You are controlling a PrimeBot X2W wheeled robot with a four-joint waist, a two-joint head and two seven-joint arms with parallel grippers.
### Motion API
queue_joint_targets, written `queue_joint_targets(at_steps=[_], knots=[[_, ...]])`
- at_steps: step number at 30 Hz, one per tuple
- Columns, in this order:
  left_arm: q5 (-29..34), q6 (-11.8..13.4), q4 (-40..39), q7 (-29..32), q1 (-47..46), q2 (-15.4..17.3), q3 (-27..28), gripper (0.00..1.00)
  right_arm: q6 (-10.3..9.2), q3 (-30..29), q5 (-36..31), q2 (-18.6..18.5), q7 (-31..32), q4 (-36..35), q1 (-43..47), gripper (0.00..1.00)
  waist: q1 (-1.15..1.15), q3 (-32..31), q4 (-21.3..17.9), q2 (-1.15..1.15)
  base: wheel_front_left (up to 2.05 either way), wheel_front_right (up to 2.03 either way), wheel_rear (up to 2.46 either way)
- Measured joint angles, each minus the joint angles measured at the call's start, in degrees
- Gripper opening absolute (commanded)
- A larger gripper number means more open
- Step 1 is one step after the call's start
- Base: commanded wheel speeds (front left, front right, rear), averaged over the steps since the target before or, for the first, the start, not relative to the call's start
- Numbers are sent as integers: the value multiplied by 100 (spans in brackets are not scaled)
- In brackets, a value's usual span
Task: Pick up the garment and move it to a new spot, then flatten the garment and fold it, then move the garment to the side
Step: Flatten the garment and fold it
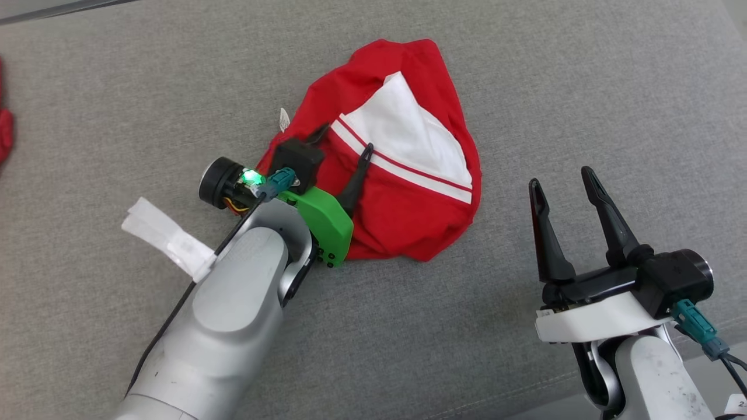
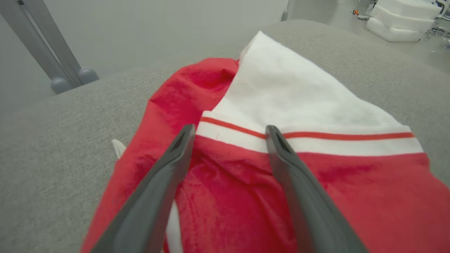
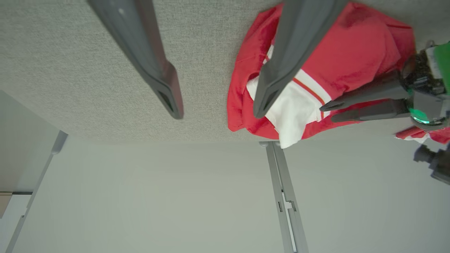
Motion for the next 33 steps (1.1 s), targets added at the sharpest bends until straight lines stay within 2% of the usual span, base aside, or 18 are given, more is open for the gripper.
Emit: queue_joint_targets(at_steps=[5,6,7,8,14,19,25,29,33], knots=[[59,-25,322,194,-135,20,-292,100,0,8,73,1,0,-37,-36,100,0,123,-179,0,0,0,0],[89,-26,364,190,-159,45,-334,60,0,12,81,1,0,-38,-45,100,0,139,-212,0,0,0,0],[108,-27,393,166,-174,65,-352,25,0,11,85,2,0,-42,-50,100,0,149,-237,0,0,0,0],[108,-27,431,135,-187,77,-369,0,0,11,88,1,0,-46,-55,100,0,158,-267,0,0,0,0],[132,-29,650,71,-279,227,-422,0,0,51,152,2,0,18,-56,100,0,100,-408,0,0,0,0],[154,-33,509,-67,-566,467,-472,0,0,78,301,2,0,26,-53,100,0,-43,-588,0,0,0,0],[236,-58,7,-52,-1670,881,-694,0,0,123,443,1,0,70,-5,100,0,-236,-892,0,0,0,0],[-41,-60,-393,-29,-2607,989,-1145,0,0,159,482,-1,0,112,123,100,-1,-363,-1136,0,0,0,0],[-448,-65,-875,-413,-3497,1048,-1586,0,0,153,486,2,0,114,149,100,-1,-492,-1374,0,0,0,0]])
